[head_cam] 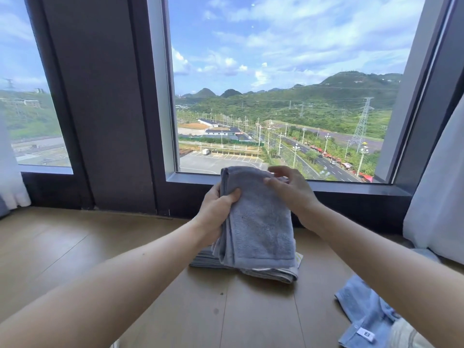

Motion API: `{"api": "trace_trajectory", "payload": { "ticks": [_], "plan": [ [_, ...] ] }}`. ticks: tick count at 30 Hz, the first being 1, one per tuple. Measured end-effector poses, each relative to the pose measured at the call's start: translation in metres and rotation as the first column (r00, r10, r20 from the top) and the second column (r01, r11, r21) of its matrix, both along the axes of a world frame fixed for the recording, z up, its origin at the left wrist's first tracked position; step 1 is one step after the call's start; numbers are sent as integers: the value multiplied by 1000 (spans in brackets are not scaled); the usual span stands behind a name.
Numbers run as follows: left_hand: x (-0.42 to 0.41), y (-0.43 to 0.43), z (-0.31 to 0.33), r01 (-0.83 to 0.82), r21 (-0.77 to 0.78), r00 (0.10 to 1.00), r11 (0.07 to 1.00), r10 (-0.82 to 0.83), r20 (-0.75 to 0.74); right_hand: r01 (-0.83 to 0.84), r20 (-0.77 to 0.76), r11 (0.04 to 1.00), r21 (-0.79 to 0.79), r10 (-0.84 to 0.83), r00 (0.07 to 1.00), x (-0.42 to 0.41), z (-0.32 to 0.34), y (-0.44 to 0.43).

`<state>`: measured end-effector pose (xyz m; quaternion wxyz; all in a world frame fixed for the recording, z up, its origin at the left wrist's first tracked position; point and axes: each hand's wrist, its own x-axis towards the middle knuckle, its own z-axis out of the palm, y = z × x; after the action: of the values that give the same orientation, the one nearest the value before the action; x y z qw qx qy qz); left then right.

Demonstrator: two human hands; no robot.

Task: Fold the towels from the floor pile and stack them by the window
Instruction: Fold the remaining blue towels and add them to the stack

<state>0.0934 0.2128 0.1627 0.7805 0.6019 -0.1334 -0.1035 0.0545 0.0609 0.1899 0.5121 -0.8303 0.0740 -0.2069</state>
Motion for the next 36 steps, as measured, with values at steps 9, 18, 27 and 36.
{"api": "trace_trajectory", "payload": {
  "ticks": [9,18,27,36],
  "plan": [
    [15,28,29,94,-7,988,996,-94,-120,-265,-138,595,759,544,827,-13,-39,-20],
    [10,62,43,200,93,925,975,-157,-347,11,-157,769,639,116,981,1,-3,13],
    [28,68,27,189,351,981,917,-159,-114,65,-154,777,626,42,987,33,-6,16],
    [125,48,-15,-105,484,992,869,61,107,-68,-107,779,623,171,979,108,-30,12]
  ]
}}
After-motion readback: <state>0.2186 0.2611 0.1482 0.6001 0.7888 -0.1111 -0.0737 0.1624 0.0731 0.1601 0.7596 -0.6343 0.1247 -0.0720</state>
